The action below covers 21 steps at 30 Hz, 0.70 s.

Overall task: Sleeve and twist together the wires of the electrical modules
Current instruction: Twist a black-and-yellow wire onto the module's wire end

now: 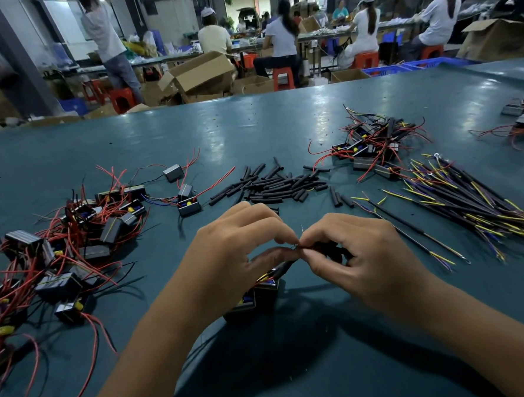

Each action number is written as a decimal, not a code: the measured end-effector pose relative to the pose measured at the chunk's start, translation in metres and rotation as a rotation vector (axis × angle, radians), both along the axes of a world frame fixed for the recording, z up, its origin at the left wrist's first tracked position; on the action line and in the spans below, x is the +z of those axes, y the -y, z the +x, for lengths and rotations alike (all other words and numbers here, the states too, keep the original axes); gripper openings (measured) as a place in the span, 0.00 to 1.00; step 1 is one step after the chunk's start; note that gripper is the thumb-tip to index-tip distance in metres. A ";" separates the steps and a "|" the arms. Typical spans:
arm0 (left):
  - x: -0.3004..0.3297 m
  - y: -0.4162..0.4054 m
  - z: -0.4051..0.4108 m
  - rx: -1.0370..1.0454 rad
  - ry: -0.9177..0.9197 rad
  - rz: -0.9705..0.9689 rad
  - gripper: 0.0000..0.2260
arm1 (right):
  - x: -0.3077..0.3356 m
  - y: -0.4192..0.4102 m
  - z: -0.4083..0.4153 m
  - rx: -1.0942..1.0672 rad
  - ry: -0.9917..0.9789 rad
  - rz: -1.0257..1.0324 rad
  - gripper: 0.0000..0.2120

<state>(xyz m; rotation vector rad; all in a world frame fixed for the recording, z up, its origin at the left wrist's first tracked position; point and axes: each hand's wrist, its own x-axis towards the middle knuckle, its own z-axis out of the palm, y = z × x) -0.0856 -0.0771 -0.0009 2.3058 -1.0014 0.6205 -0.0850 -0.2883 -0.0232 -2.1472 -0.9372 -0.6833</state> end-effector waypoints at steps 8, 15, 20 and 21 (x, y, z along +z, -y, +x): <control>0.000 0.002 -0.001 -0.004 -0.033 -0.029 0.09 | 0.001 0.001 -0.001 0.013 0.014 -0.019 0.02; 0.001 0.003 -0.004 -0.009 -0.080 0.012 0.07 | 0.001 0.000 -0.002 0.014 0.007 -0.028 0.02; 0.003 0.004 -0.006 0.002 -0.134 0.042 0.07 | 0.002 0.000 -0.001 0.010 0.009 -0.050 0.02; 0.002 0.004 -0.007 0.010 -0.144 0.047 0.07 | 0.002 0.000 -0.002 0.012 0.010 -0.050 0.02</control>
